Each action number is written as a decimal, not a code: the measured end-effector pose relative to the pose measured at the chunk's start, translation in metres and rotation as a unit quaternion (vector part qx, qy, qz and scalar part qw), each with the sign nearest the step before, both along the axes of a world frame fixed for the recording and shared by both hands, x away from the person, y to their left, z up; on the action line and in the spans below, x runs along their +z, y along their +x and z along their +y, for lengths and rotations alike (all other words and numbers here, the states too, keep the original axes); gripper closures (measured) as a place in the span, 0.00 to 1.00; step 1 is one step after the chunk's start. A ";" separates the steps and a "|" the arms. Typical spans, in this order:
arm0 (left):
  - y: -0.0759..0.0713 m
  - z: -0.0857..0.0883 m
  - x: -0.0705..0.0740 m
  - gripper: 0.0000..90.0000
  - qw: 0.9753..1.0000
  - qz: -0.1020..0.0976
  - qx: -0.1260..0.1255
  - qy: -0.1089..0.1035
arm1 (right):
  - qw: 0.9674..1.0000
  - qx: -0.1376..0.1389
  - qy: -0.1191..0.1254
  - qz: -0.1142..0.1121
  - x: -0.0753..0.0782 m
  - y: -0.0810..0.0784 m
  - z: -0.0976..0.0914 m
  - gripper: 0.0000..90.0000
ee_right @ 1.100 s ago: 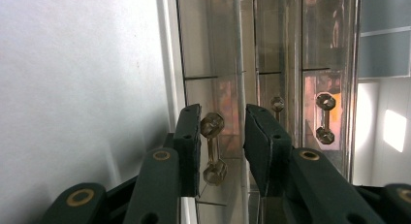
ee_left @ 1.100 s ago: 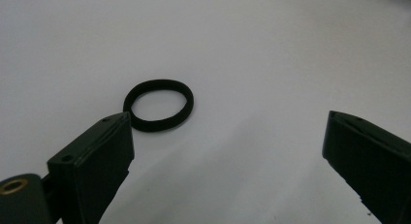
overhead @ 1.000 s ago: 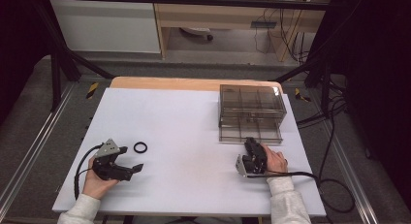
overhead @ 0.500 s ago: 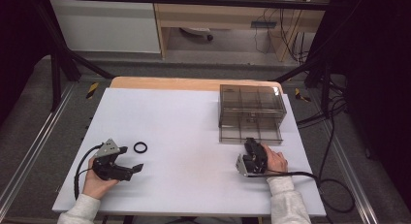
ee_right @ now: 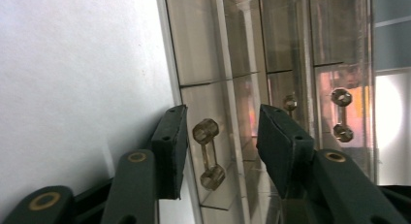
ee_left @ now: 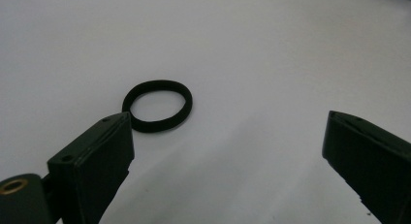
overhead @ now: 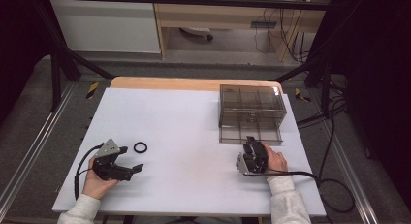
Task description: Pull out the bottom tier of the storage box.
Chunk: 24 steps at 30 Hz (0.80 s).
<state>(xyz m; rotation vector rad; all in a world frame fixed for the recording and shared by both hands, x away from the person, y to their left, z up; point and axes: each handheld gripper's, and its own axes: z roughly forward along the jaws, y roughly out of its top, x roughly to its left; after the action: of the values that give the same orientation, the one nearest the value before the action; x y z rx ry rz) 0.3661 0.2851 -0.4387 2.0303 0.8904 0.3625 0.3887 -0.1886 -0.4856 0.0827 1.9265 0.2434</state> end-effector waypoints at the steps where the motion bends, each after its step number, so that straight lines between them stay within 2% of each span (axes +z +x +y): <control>1: 0.000 0.000 0.000 0.05 1.000 0.000 0.000 0.000 | 1.000 -0.001 0.001 0.000 0.000 0.000 0.000 0.59; 12: 0.000 0.000 0.000 0.05 1.000 0.001 0.000 0.001 | 0.999 -0.017 0.047 0.008 0.007 0.002 -0.003 0.42; 20: 0.000 0.000 0.000 0.05 1.000 0.001 0.000 0.000 | 0.996 -0.033 0.085 0.020 0.012 0.002 -0.005 0.28; 24: 0.000 0.000 0.000 0.05 1.000 0.000 0.000 -0.001 | 0.994 -0.036 0.096 0.024 0.014 0.002 -0.005 0.24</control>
<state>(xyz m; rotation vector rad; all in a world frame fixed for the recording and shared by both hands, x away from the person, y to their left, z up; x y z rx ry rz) 0.3662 0.2853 -0.4386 2.0287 0.8913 0.3618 0.3908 -0.1940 -0.4717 0.2863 1.9390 0.3812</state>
